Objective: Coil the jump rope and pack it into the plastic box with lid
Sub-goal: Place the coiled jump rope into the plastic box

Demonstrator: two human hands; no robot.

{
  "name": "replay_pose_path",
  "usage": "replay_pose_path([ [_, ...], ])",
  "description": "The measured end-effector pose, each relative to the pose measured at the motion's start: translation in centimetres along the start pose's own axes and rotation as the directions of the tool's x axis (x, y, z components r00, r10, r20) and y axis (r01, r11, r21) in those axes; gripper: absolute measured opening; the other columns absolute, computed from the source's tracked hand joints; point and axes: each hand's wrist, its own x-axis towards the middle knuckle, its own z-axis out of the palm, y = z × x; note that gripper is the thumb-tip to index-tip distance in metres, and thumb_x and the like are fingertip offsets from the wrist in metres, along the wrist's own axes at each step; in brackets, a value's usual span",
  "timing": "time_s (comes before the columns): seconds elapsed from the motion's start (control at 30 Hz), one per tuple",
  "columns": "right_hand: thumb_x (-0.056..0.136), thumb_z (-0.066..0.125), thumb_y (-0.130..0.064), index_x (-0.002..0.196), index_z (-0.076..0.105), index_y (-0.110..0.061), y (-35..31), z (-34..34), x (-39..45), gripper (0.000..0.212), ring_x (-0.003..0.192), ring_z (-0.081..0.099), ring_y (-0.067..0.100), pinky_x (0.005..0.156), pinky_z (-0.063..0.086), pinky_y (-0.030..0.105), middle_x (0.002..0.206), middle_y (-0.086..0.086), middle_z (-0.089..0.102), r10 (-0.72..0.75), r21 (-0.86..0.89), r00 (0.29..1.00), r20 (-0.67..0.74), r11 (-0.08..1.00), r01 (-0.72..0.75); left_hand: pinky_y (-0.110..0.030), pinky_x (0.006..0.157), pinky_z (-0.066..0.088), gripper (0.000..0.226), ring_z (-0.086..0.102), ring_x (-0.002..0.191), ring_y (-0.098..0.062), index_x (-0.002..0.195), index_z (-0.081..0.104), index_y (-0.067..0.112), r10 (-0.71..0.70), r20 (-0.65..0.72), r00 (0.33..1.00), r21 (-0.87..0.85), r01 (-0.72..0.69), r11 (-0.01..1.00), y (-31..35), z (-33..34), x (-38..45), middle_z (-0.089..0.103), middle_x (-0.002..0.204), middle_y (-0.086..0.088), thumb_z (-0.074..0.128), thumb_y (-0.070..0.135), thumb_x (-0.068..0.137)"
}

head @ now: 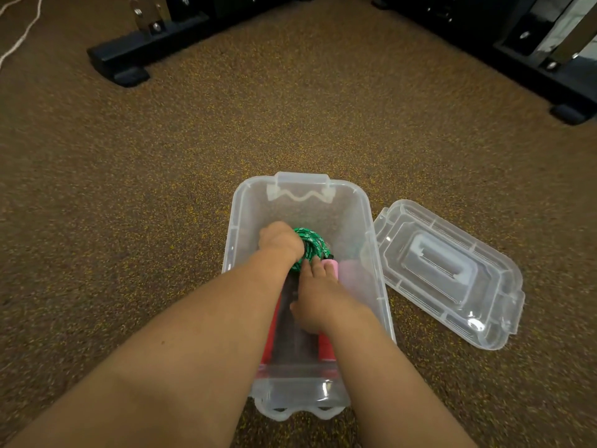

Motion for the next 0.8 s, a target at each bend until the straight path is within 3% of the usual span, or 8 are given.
replay_pose_path([
  [0.1, 0.097, 0.042, -0.025, 0.150, -0.008, -0.002, -0.2, 0.0, 0.1, 0.077, 0.147, -0.015, 0.033, 0.118, 0.000, 0.040, 0.161, 0.015, -0.013, 0.011, -0.003, 0.999, 0.038, 1.000, -0.011, -0.032, 0.086, 0.049, 0.025, 0.060, 0.113, -0.030, 0.109, 0.065, -0.004, -0.003, -0.094, 0.996, -0.013, 0.002, 1.000, -0.4, 0.1, -0.5, 0.065, 0.118, -0.017, 0.062, 0.007, 0.086],
  [0.3, 0.097, 0.042, -0.024, 0.151, -0.004, -0.002, -0.2, 0.0, -0.3, 0.074, 0.148, -0.013, 0.033, 0.119, 0.002, 0.041, 0.161, 0.015, -0.008, 0.009, -0.026, 0.999, 0.039, 1.000, -0.008, -0.034, 0.088, 0.047, 0.034, 0.058, 0.114, -0.032, 0.113, 0.064, 0.001, 0.047, -0.126, 0.991, -0.012, -0.049, 0.999, -1.3, 0.1, -1.5, 0.064, 0.121, -0.016, 0.068, 0.017, 0.084],
  [0.43, 0.094, 0.047, -0.019, 0.147, 0.021, 0.000, -0.2, -1.4, -1.2, 0.062, 0.143, 0.019, 0.035, 0.115, 0.021, 0.041, 0.155, 0.020, 0.022, -0.073, 0.022, 0.992, -0.102, 0.997, 0.075, -0.032, 0.090, 0.045, 0.030, 0.056, 0.117, -0.032, 0.113, 0.064, 0.001, 0.098, -0.090, 0.991, 0.009, -0.098, 0.995, -1.2, -1.3, -2.6, 0.062, 0.123, -0.017, 0.062, 0.017, 0.088],
  [0.53, 0.090, 0.053, -0.017, 0.126, 0.052, -0.005, -0.1, -4.5, -2.5, 0.038, 0.122, 0.050, 0.034, 0.097, 0.042, 0.038, 0.131, 0.018, 0.053, -0.144, -0.001, 0.974, -0.172, 0.989, 0.146, -0.033, 0.093, 0.044, 0.029, 0.056, 0.117, -0.033, 0.114, 0.064, 0.000, 0.120, -0.071, 0.990, -0.029, -0.122, 0.992, 0.0, -2.8, -4.3, 0.062, 0.124, -0.018, 0.049, 0.009, 0.091],
  [0.6, 0.090, 0.052, -0.013, 0.116, 0.059, -0.005, 0.5, -7.0, -3.5, 0.028, 0.112, 0.057, 0.035, 0.088, 0.047, 0.037, 0.121, 0.019, 0.060, -0.200, -0.084, 0.961, -0.189, 0.979, 0.187, -0.035, 0.093, 0.044, 0.028, 0.057, 0.115, -0.034, 0.113, 0.064, 0.002, 0.181, -0.089, 0.980, -0.079, -0.188, 0.979, 1.0, -3.8, -5.6, 0.063, 0.121, -0.019, 0.046, 0.006, 0.092],
  [0.67, 0.090, 0.048, -0.011, 0.118, 0.057, -0.006, 1.9, -9.4, -4.6, 0.030, 0.111, 0.057, 0.037, 0.089, 0.048, 0.039, 0.120, 0.020, 0.060, -0.274, -0.133, 0.934, -0.230, 0.959, 0.249, -0.034, 0.090, 0.044, 0.027, 0.058, 0.113, -0.034, 0.109, 0.066, 0.005, 0.251, -0.126, 0.960, -0.155, -0.269, 0.951, 2.0, -4.3, -6.6, 0.065, 0.118, -0.018, 0.045, 0.012, 0.095],
  [0.73, 0.090, 0.044, -0.011, 0.134, 0.047, -0.010, 3.9, -11.4, -6.3, 0.044, 0.117, 0.054, 0.035, 0.096, 0.045, 0.042, 0.128, 0.018, 0.056, -0.337, -0.208, 0.899, -0.281, 0.936, 0.286, -0.029, 0.087, 0.042, 0.028, 0.058, 0.112, -0.030, 0.110, 0.066, 0.009, 0.341, -0.191, 0.920, -0.225, -0.379, 0.897, 3.4, -4.4, -7.8, 0.066, 0.118, -0.014, 0.042, 0.016, 0.096],
  [0.8, 0.093, 0.042, -0.011, 0.142, 0.039, -0.013, 6.3, -12.9, -8.2, 0.049, 0.125, 0.048, 0.030, 0.102, 0.039, 0.036, 0.135, 0.013, 0.051, -0.374, -0.293, 0.872, -0.316, 0.913, 0.285, -0.024, 0.087, 0.040, 0.028, 0.057, 0.113, -0.025, 0.115, 0.062, 0.012, 0.426, -0.178, 0.887, -0.249, -0.459, 0.853, 5.3, -4.1, -9.4, 0.064, 0.120, -0.008, 0.042, 0.014, 0.096],
])
